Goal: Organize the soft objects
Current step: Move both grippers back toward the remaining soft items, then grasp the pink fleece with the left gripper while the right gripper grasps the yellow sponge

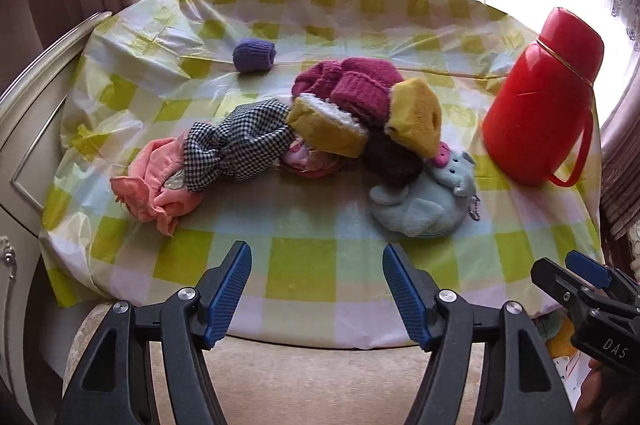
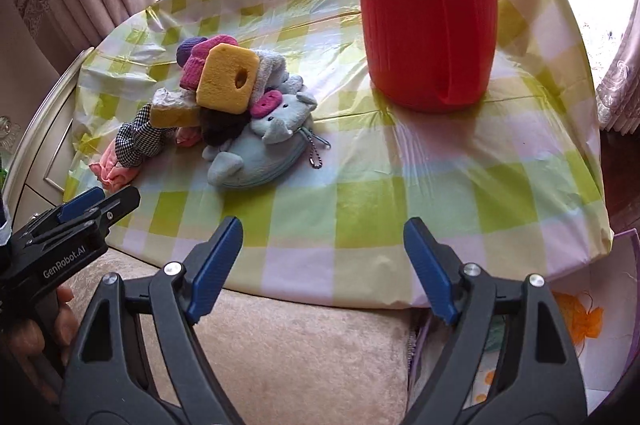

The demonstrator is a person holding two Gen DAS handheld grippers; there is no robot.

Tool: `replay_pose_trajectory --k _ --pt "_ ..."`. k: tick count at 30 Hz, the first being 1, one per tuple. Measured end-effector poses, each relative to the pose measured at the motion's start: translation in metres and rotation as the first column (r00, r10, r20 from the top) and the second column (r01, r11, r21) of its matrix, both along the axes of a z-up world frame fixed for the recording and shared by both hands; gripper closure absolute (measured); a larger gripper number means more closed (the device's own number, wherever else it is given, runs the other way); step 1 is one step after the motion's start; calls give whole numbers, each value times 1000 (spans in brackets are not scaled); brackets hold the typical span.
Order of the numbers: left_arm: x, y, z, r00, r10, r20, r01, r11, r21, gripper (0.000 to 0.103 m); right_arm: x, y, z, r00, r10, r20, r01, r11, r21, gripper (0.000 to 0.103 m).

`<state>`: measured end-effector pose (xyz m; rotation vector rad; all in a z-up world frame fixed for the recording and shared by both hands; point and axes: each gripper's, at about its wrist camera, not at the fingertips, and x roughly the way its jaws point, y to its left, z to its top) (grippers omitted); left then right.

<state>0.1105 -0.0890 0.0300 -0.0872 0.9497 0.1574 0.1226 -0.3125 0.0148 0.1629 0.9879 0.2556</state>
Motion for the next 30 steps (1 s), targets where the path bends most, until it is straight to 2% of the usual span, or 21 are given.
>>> replay_pose_trajectory --k 6,12,15,18,24,30 --pt "5 95 -8 987 160 14 -159 986 -52 34 28 42 -4 999 40 -4 -40 999 0 18" --pt "17 152 -14 974 225 22 -221 969 -108 34 63 64 2 1000 -1 27 -1 999 51 17" --pt "27 165 -21 975 220 15 -216 966 -145 34 82 76 2 999 -12 33 10 997 76 17" --pt "38 173 -27 975 221 5 -218 964 -151 34 96 83 2 999 -19 41 16 997 79 17" --pt "59 188 -45 970 238 -38 -241 954 -179 33 112 88 -1 999 -23 41 19 996 84 17" --pt "70 195 -64 973 214 -86 -229 944 -237 34 126 93 -10 1000 -1 24 -1 996 85 17"
